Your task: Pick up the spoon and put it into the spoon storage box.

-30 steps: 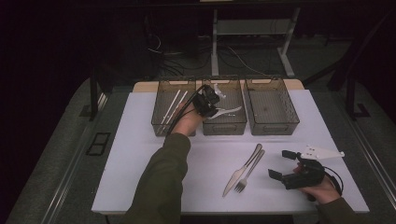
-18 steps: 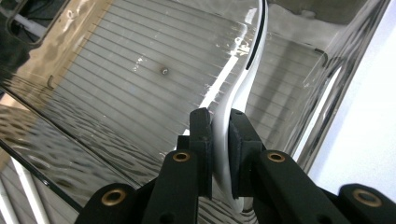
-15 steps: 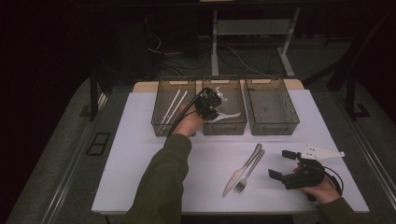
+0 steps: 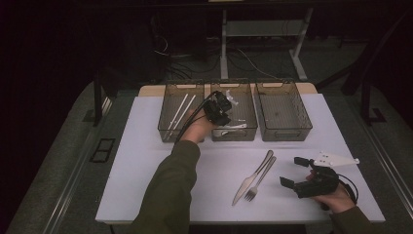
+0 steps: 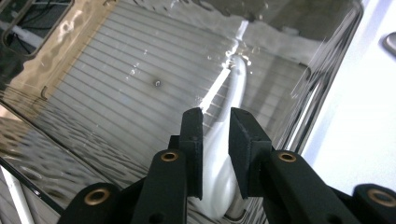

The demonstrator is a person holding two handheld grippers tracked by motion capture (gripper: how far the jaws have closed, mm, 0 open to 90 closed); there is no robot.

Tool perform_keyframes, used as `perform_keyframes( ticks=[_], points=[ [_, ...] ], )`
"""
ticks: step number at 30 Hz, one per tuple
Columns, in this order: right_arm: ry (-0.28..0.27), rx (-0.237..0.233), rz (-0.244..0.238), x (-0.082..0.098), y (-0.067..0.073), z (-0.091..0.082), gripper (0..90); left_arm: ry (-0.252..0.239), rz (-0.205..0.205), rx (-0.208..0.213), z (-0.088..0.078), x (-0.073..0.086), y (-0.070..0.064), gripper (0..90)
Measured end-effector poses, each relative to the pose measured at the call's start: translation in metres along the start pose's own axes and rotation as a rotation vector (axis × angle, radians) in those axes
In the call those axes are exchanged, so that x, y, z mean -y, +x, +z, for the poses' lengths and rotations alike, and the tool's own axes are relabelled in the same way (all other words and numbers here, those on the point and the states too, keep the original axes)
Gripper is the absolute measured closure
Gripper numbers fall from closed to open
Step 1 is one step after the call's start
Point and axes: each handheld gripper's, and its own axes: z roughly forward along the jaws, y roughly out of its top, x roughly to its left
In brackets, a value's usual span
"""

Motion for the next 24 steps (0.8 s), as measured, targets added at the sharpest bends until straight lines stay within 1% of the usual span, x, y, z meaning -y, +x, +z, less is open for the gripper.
perform_keyframes(
  ticks=[4, 5, 6, 7, 9, 10, 12, 13, 14, 16, 17, 18, 19, 20, 21, 22, 23, 24],
  points=[
    [0.001, -0.001, -0.001, 0.0, 0.0, 0.0, 0.9, -0.056, -0.032, 0.025, -0.007, 0.0, 0.002, 70.4],
    [0.0, -0.001, -0.002, 0.0, 0.0, 0.0, 1.0, -0.059, -0.031, 0.029, -0.01, -0.001, 0.003, 69.7],
    [0.001, 0.0, -0.002, 0.0, 0.0, 0.0, 0.9, -0.076, -0.033, 0.028, -0.012, -0.001, 0.003, 68.7],
    [0.001, 0.0, -0.003, 0.0, 0.0, 0.0, 0.9, -0.095, -0.049, 0.037, -0.015, -0.001, 0.003, 67.6],
    [0.002, 0.0, -0.003, 0.0, 0.0, 0.0, 0.9, -0.153, -0.09, 0.052, -0.02, -0.002, 0.002, 64.6],
    [0.003, 0.0, -0.003, 0.0, 0.0, 0.0, 0.9, -0.161, -0.086, 0.06, -0.023, -0.002, 0.004, 62.9],
    [0.003, -0.001, -0.005, 0.0, 0.0, 0.0, 0.9, -0.192, -0.102, 0.081, -0.028, -0.002, 0.004, 58.8],
    [0.003, -0.001, -0.004, 0.0, 0.0, 0.001, 0.9, -0.208, -0.128, 0.093, -0.03, -0.001, 0.002, 57.6],
    [0.005, -0.002, -0.002, 0.0, 0.0, 0.001, 1.0, -0.214, -0.126, 0.101, -0.032, -0.001, 0.002, 56.4],
    [0.002, -0.002, -0.006, 0.0, 0.0, 0.001, 0.9, -0.242, -0.123, 0.107, -0.038, 0.0, 0.001, 54.2],
    [0.003, -0.001, -0.005, 0.0, 0.0, 0.001, 1.0, -0.251, -0.12, 0.117, -0.041, 0.001, 0.0, 53.0],
    [0.003, -0.001, -0.006, 0.0, 0.0, 0.001, 1.0, -0.267, -0.129, 0.123, -0.042, 0.002, -0.002, 51.2],
    [0.002, 0.001, -0.007, 0.0, 0.0, 0.001, 1.0, -0.269, -0.12, 0.125, -0.045, 0.003, -0.003, 49.7],
    [0.003, 0.0, -0.004, 0.0, 0.0, 0.001, 0.9, -0.273, -0.12, 0.129, -0.046, 0.003, -0.004, 48.3],
    [0.004, 0.0, -0.003, 0.0, 0.0, 0.001, 1.0, -0.287, -0.13, 0.139, -0.047, 0.004, -0.006, 46.9],
    [0.005, 0.001, -0.003, 0.0, 0.0, 0.001, 1.0, -0.292, -0.124, 0.149, -0.049, 0.005, -0.006, 45.7],
    [0.005, 0.001, -0.003, 0.0, 0.0, 0.001, 1.0, -0.294, -0.108, 0.152, -0.051, 0.007, -0.007, 44.8],
    [0.005, 0.001, -0.003, 0.0, 0.0, 0.001, 1.0, -0.3, -0.11, 0.156, -0.052, 0.007, -0.008, 43.7]
  ],
)
